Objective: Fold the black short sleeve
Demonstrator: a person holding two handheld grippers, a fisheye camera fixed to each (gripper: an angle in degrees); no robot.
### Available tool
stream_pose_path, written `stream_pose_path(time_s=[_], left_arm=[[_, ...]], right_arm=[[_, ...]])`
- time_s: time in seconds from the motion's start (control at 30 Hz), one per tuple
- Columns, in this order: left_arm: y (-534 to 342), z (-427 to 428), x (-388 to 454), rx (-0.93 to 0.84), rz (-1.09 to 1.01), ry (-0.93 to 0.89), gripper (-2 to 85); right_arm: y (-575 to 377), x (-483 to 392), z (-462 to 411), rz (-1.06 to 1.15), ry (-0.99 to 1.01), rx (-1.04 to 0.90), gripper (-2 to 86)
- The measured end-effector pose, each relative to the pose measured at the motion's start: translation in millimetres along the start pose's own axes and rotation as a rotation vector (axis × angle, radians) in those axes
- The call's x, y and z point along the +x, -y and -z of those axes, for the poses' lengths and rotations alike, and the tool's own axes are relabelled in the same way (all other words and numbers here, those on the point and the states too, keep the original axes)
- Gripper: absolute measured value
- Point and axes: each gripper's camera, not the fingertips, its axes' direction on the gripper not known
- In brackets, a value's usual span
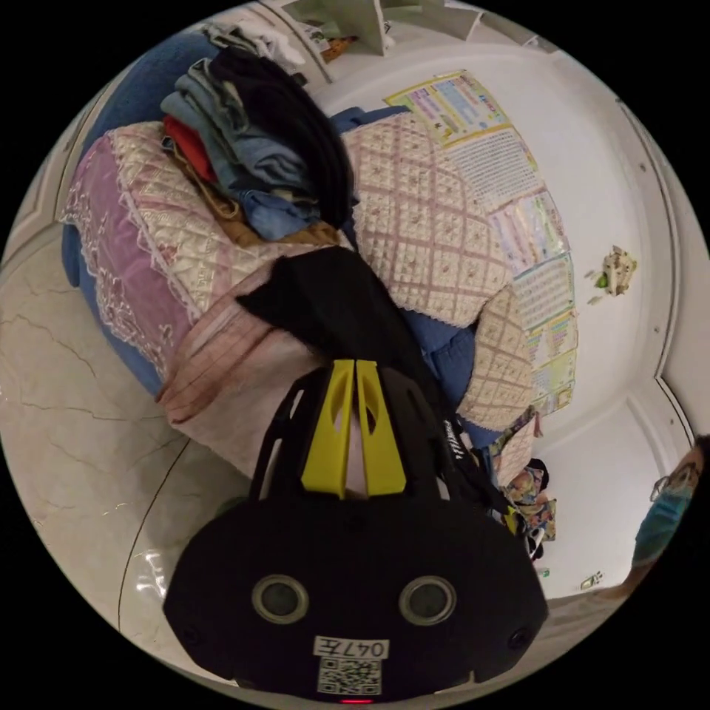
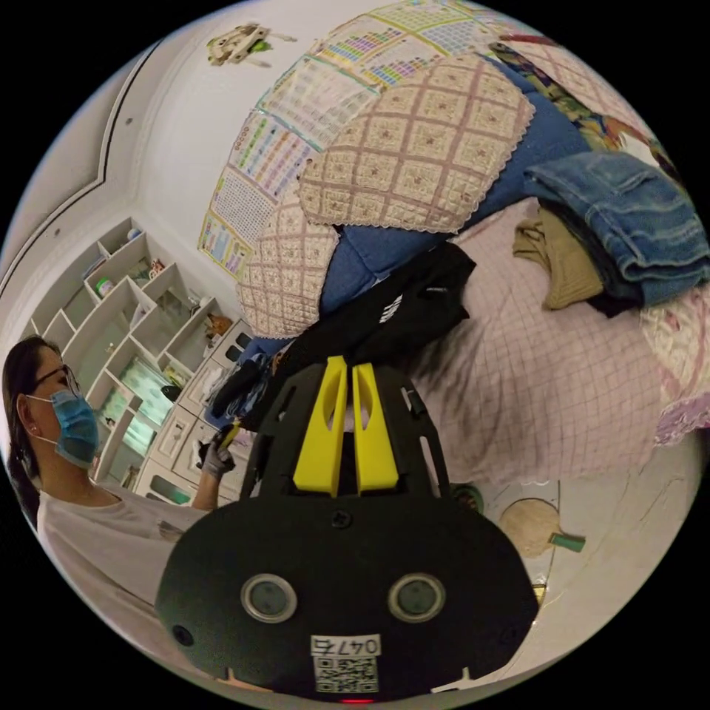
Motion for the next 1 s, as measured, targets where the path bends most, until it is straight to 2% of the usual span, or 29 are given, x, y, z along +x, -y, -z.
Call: stream_pose_path(time_s=[0.17, 0.43, 0.53, 0.77, 0.93, 1.0], left_arm=[[-21, 49, 13, -0.057, -0.036, 0.023, -1.0], [-57, 122, 43, -0.044, -0.086, 0.018, -1.0], [-73, 140, 54, -0.105, -0.152, 0.138, -1.0], [-146, 125, -32, -0.255, 0.041, 0.191, -0.9], [-176, 120, -77, -0.235, 0.144, 0.092, 0.2], [-184, 125, -92, -0.213, 0.162, 0.024, 4.6]], right_arm=[[-14, -14, 10, 0.013, -0.054, -0.045, -1.0], [-35, -27, 17, 0.006, -0.107, -0.075, -1.1], [-40, -30, 17, 0.024, -0.173, -0.108, -1.1], [-58, -8, -8, -0.057, -0.22, -0.183, -1.1], [-62, -11, -23, -0.047, -0.24, -0.202, -1.2], [-62, -14, -28, -0.038, -0.24, -0.207, -1.2]])
